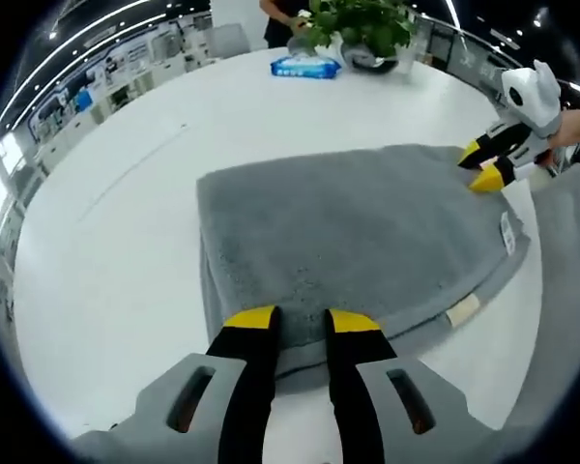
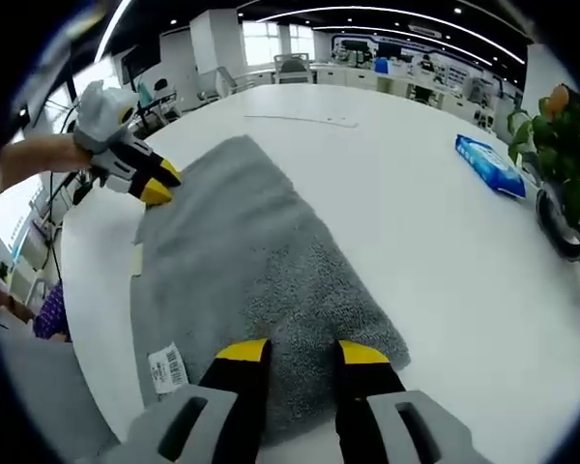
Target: Open the folded towel by lifting each exposed corner and separating the folded layers until the towel lies flat within the target outline without major curled edges
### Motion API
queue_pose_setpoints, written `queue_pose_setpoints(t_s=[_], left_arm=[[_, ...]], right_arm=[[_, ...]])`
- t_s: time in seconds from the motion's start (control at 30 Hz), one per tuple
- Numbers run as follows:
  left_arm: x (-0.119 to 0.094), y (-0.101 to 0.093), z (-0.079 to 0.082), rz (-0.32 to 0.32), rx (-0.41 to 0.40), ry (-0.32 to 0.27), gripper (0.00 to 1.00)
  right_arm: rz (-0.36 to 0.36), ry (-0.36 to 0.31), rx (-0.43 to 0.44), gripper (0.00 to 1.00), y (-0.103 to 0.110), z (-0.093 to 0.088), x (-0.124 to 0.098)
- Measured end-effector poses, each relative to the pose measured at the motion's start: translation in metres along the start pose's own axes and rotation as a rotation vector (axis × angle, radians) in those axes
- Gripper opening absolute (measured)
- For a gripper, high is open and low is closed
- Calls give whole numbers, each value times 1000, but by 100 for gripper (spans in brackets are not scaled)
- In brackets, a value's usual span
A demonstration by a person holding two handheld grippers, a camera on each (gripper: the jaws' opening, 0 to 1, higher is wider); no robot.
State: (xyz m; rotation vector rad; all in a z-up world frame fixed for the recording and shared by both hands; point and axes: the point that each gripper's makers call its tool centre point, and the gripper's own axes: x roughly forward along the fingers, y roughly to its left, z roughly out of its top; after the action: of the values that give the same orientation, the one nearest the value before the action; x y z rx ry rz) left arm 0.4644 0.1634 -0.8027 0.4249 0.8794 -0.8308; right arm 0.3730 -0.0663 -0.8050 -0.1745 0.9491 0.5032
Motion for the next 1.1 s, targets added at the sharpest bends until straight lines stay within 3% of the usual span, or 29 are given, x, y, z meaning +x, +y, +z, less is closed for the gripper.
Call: queue_pose_setpoints(t_s=[0.1, 0.23, 0.53, 1.1], left_arm=[[5, 4, 8, -14, 78, -10, 18], [12, 8, 17, -26, 97, -17, 18], [27, 14, 35, -83, 169, 51, 18], [46, 16, 61, -149, 310, 95, 18]], right_arm=[[-5, 1, 8, 24, 3, -3, -2], [-8, -4, 22, 25, 7, -9, -5], [1, -8, 42, 26, 15, -14, -9], [3, -40, 64, 28, 40, -28, -17]])
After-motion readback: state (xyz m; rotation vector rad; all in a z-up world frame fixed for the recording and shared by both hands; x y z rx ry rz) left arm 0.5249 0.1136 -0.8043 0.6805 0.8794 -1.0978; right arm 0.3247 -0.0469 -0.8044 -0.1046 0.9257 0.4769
